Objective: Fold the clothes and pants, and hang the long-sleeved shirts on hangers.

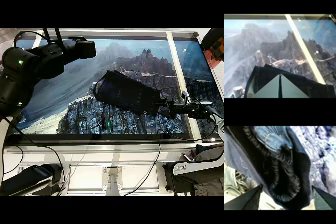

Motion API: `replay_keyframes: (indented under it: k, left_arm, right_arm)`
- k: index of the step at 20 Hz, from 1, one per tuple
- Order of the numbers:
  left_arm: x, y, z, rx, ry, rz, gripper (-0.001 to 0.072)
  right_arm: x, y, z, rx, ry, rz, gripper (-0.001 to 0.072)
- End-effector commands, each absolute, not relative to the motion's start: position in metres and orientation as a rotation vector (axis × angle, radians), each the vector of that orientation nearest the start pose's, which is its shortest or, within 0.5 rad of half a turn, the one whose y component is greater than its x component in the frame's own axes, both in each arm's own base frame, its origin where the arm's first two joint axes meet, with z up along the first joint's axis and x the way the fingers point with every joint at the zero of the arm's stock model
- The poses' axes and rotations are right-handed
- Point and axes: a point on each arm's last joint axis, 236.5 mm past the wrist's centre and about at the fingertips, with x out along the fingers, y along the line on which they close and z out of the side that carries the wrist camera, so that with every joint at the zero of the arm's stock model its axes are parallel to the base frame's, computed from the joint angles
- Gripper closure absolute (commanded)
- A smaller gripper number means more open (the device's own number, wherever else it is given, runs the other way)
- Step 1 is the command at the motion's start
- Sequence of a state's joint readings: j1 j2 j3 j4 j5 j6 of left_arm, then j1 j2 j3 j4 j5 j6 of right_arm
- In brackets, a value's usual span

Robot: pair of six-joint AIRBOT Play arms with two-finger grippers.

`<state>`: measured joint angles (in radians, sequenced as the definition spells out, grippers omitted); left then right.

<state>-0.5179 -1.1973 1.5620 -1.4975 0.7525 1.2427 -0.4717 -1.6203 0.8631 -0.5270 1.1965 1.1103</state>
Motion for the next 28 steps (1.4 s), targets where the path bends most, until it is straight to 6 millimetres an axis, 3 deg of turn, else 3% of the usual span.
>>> replay_keyframes:
  k: [1, 8, 9, 11, 13, 16, 19, 22, 25, 28]
  left_arm:
    - [0.435, -0.234, 0.285, -0.157, 0.434, -0.406, 0.0698]
    - [0.434, -0.234, 0.285, -0.157, 0.434, -0.406, 0.0698]
    - [0.434, -0.234, 0.285, -0.157, 0.434, -0.406, 0.0698]
    - [0.435, -0.234, 0.285, -0.157, 0.434, -0.406, 0.0698]
    - [0.434, -0.234, 0.285, -0.157, 0.434, -0.406, 0.0698]
    - [0.435, -0.234, 0.285, -0.157, 0.433, -0.406, 0.0698]
    - [0.435, -0.234, 0.285, -0.157, 0.432, -0.407, 0.0698]
    - [0.435, -0.234, 0.287, -0.159, 0.425, -0.408, 0.0698]
    - [0.438, -0.236, 0.295, -0.16, 0.388, -0.418, 0.0698]
    - [0.44, -0.238, 0.306, -0.126, 0.329, -0.437, 0.0698]
  right_arm:
    - [0.376, 0.033, -0.094, 1.181, 1.303, 0.312, 0.0008]
    - [0.398, 0.082, -0.101, 1.068, 1.348, 0.345, 0.003]
    - [0.4, 0.084, -0.1, 1.06, 1.347, 0.351, 0.0094]
    - [0.401, 0.083, -0.095, 1.057, 1.345, 0.366, 0.052]
    - [0.403, 0.082, -0.088, 1.055, 1.343, 0.39, 0.0669]
    - [0.407, 0.075, -0.065, 1.058, 1.328, 0.414, 0.068]
    - [0.415, 0.026, -0.042, 1.048, 1.269, 0.243, 0.0681]
    - [0.395, -0.054, -0.023, 0.966, 1.249, -0.015, 0.0682]
    - [0.334, -0.145, -0.005, 0.853, 1.295, -0.319, 0.0681]
    - [0.256, -0.219, 0.019, 0.795, 1.345, -0.618, 0.0681]
